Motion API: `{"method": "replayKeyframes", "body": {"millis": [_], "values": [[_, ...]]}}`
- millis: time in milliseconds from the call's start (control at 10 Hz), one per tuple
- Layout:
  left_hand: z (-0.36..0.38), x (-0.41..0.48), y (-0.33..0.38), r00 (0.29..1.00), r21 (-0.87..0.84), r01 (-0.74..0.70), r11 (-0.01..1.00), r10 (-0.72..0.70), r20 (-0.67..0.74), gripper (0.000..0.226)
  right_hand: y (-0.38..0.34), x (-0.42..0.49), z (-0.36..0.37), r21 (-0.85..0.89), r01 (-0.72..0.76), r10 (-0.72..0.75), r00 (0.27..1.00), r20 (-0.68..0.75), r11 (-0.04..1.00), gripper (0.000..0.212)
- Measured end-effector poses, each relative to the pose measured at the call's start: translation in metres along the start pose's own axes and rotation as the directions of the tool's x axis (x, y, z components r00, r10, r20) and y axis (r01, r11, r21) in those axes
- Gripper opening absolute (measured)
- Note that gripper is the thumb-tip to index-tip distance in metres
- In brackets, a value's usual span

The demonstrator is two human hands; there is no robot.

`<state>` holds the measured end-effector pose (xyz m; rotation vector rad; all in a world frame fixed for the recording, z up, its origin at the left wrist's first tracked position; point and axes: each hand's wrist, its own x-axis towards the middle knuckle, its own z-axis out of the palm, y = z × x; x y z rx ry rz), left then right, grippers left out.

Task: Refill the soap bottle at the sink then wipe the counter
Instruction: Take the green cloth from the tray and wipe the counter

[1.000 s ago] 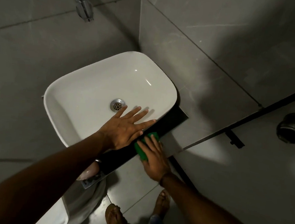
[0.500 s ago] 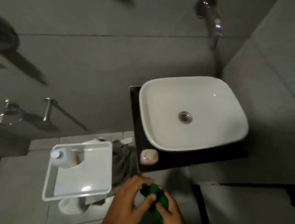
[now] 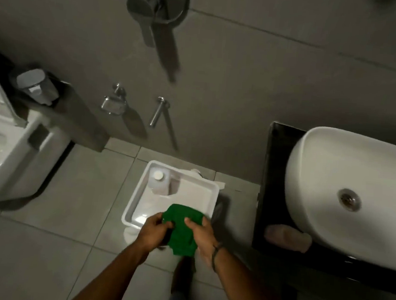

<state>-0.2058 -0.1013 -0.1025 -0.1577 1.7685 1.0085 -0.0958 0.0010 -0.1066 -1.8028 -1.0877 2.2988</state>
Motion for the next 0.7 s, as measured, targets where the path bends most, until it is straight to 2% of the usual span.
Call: {"method": "replayKeyframes", "body": {"millis": [100, 200, 300, 400, 500, 600, 700], "values": [[-0.001, 0.042, 0.009, 0.997, 0.218, 0.022, 0.976, -0.005, -0.082, 0.011, -0.006, 0.038, 0.011, -0.176, 0.016, -0.034, 0.995, -0.099, 0.984, 0.032], [0.003, 0.074, 0.015, 0.994, 0.436, 0.048, 0.899, -0.002, -0.106, 0.027, -0.004, 0.070, 0.018, -0.399, 0.026, -0.098, 0.982, -0.161, 0.916, 0.050], [0.008, 0.095, 0.013, 0.992, 0.528, 0.055, 0.847, 0.014, -0.127, 0.035, 0.002, 0.096, 0.022, -0.443, -0.060, -0.062, 0.965, -0.256, 0.895, 0.051], [0.010, 0.106, 0.004, 0.988, 0.563, 0.073, 0.823, 0.016, -0.152, 0.035, 0.006, 0.105, 0.029, -0.491, -0.164, -0.029, 0.931, -0.363, 0.856, 0.015], [0.013, 0.097, 0.000, 0.976, 0.626, 0.075, 0.776, 0.071, -0.205, 0.038, 0.002, 0.102, 0.028, -0.514, -0.136, -0.041, 0.947, -0.319, 0.847, 0.036], [0.023, 0.069, 0.004, 0.953, 0.728, 0.027, 0.685, 0.201, -0.224, 0.042, -0.016, 0.070, 0.025, -0.624, -0.074, -0.120, 0.957, -0.263, 0.778, 0.061], [0.044, 0.021, 0.015, 0.896, 0.808, -0.132, 0.574, 0.417, -0.150, 0.036, -0.047, 0.010, 0.024, -0.517, 0.127, -0.264, 0.943, -0.201, 0.846, 0.064]]}}
